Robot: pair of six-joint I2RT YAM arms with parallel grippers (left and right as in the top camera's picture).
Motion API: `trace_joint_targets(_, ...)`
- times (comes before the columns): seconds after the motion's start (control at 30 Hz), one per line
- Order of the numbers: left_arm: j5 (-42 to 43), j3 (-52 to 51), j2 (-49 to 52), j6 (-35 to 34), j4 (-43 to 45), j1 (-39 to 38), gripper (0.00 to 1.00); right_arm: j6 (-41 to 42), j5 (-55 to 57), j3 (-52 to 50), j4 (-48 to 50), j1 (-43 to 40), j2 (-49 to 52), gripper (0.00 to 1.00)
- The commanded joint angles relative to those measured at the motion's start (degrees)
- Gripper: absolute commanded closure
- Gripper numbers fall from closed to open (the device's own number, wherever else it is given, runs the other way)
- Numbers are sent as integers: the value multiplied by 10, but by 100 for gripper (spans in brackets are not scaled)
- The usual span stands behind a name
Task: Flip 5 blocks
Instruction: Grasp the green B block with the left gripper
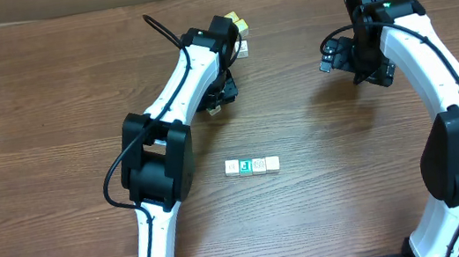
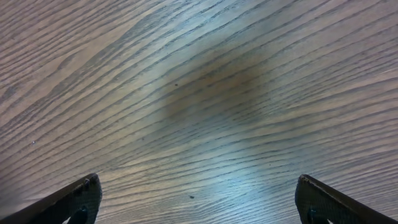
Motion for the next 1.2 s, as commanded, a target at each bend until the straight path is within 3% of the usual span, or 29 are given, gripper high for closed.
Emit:
trace_joint_targets(0.0, -8, 1, 4, -28, 1, 2, 56, -4, 4, 8, 2, 0, -9, 0)
trace_joint_targets(0.43, -10, -5, 7, -51, 15, 2, 63, -4, 4, 8, 2, 0, -9, 0)
trace_joint_targets(0.87, -18, -43, 7, -51, 42, 3, 63, -4, 4, 8, 2, 0, -9, 0)
trace_joint_targets(1.17, -15, -12, 3, -16, 28, 12, 73, -4, 4, 8, 2, 0, -9, 0)
